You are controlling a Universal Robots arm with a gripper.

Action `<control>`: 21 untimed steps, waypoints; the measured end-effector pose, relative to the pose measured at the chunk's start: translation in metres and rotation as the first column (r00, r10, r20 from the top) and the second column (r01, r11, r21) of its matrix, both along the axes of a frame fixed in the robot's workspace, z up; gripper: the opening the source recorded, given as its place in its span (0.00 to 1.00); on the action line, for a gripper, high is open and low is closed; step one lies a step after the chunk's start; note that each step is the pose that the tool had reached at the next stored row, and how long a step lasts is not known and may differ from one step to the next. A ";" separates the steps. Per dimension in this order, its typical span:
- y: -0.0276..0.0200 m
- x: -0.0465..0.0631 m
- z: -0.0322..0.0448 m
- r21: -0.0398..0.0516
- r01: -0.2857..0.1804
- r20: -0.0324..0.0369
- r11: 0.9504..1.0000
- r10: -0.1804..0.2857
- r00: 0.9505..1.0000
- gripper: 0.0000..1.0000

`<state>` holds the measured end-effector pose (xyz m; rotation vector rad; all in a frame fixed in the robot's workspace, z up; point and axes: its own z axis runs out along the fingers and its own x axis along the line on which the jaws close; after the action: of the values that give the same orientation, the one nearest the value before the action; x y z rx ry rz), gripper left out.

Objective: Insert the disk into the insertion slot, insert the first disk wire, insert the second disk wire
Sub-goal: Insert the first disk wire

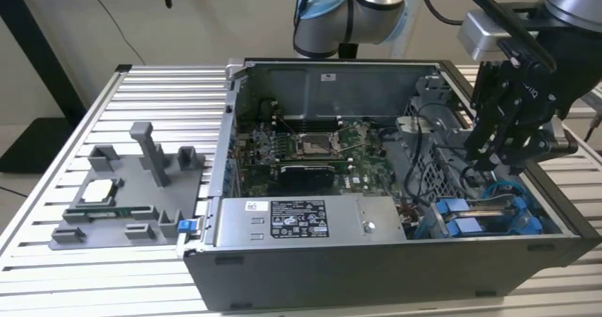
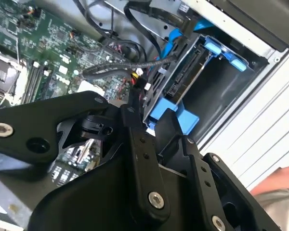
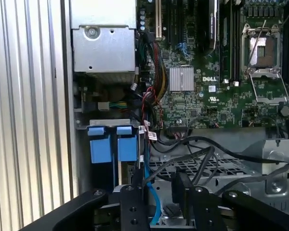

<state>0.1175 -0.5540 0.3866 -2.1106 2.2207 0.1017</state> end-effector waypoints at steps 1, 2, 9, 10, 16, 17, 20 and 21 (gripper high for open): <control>0.0000 0.000 -0.0001 0.006 0.000 0.007 1.000 0.000 1.000 1.00; 0.0001 0.000 -0.0004 0.010 0.000 0.013 1.000 0.000 1.000 1.00; 0.0030 0.000 -0.0051 0.015 0.000 0.021 1.000 0.000 1.000 1.00; 0.0034 0.000 -0.0051 0.018 0.000 0.022 1.000 0.000 1.000 1.00; 0.0037 0.000 -0.0057 0.032 -0.001 0.037 0.999 0.000 0.999 1.00; 0.0037 0.000 -0.0058 0.032 -0.001 0.039 0.999 0.000 0.999 1.00; 0.0037 0.000 -0.0065 0.034 -0.001 0.040 0.999 0.000 0.999 1.00; 0.0037 0.000 -0.0068 0.036 -0.001 0.041 0.999 0.000 0.999 1.00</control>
<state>0.1175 -0.5503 0.3798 -2.0756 2.1793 0.0973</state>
